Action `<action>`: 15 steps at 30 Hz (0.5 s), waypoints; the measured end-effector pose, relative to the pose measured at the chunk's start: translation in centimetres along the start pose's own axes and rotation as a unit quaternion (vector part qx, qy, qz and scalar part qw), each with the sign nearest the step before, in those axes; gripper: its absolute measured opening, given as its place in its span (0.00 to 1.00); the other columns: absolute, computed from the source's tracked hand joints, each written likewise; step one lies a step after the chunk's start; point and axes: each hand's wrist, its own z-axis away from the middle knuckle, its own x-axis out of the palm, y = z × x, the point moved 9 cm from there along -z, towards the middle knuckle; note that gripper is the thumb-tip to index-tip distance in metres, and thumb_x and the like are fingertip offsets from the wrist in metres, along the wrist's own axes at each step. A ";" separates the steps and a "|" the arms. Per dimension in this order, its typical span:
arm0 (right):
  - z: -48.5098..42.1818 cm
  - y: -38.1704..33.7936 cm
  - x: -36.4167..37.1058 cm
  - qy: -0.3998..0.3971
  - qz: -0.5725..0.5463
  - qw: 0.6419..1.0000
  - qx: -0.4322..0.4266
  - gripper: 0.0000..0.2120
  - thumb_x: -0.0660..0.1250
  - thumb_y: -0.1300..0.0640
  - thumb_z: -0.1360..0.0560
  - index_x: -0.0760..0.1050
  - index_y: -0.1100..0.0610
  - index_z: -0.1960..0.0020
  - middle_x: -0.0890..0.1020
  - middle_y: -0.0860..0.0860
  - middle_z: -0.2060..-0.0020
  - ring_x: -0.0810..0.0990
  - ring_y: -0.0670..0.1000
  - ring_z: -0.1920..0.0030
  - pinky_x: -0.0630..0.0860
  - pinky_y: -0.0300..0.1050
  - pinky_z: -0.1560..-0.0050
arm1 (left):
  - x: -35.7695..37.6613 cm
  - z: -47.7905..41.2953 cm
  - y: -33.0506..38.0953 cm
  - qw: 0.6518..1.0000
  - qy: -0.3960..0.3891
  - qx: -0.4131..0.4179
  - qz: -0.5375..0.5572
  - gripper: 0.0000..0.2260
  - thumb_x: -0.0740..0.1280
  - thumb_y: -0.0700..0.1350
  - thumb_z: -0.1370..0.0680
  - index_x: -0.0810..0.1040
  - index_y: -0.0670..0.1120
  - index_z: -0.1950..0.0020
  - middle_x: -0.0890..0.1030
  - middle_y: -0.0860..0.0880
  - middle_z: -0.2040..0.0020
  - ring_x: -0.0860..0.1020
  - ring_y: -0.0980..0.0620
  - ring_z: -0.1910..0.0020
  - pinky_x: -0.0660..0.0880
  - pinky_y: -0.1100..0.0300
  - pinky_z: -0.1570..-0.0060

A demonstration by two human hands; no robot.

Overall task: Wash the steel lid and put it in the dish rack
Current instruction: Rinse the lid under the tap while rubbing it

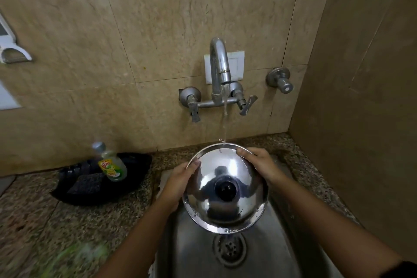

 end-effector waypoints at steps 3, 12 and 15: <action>-1.5 -0.8 -0.1 0.001 0.028 1.000 -0.010 0.17 0.70 0.51 0.26 0.78 0.65 0.63 0.82 0.55 0.66 0.77 0.49 0.64 0.72 0.45 0.60 | 0.3 -0.1 1.1 0.998 0.021 0.043 0.037 0.09 0.65 0.46 0.21 0.80 0.43 0.57 0.82 0.45 0.62 0.78 0.50 0.63 0.74 0.58 0.61; -0.9 -9.3 8.2 -0.110 0.396 0.869 -0.276 0.11 0.65 0.48 0.24 0.80 0.47 0.43 0.77 0.46 0.55 0.76 0.47 0.53 0.72 0.45 0.53 | 2.3 0.3 4.7 0.990 0.027 0.138 -0.017 0.11 0.64 0.43 0.21 0.82 0.36 0.50 0.83 0.43 0.59 0.79 0.55 0.64 0.73 0.72 0.68; -1.6 -8.4 7.0 -0.104 0.365 0.889 -0.255 0.14 0.64 0.48 0.23 0.77 0.45 0.39 0.78 0.44 0.54 0.76 0.45 0.51 0.72 0.43 0.50 | 1.3 0.5 3.8 0.991 0.051 0.125 0.024 0.11 0.65 0.43 0.22 0.82 0.37 0.50 0.83 0.44 0.60 0.79 0.51 0.62 0.75 0.69 0.66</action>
